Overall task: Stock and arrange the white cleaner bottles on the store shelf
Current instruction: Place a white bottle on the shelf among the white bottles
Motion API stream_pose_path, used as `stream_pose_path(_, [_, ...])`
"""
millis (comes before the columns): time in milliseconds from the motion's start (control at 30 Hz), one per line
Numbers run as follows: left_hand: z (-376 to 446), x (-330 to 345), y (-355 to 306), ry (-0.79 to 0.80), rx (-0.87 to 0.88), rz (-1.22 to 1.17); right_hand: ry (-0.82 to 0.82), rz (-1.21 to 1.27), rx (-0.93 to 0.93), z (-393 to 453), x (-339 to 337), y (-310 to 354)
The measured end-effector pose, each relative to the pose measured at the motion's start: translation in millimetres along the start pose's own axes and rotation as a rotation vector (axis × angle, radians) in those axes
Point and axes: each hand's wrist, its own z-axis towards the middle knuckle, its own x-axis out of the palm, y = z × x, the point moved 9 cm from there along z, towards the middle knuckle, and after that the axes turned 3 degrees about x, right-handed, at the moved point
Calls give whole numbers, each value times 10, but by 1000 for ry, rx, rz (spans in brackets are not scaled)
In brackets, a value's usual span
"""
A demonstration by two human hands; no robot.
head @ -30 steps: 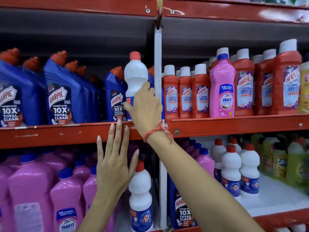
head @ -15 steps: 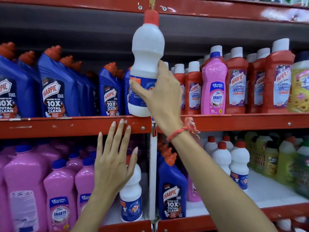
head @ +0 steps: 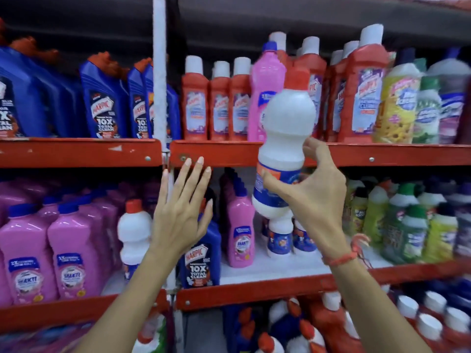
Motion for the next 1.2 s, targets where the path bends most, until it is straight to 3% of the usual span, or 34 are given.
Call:
stream_pose_path(267, [215, 254, -416, 84, -71, -25, 118, -124, 35, -80, -327, -1223])
stream_pose_path(600, [286, 271, -568, 69, -197, 10, 256, -229, 146, -183, -271, -2450])
stream_pose_path(1100, [239, 221, -552, 59, -181, 23, 401, -163, 381, -293, -103, -2963])
stream_pose_path(1200, [135, 124, -447, 41, -177, 21, 347, -162, 411, -353, -146, -2903])
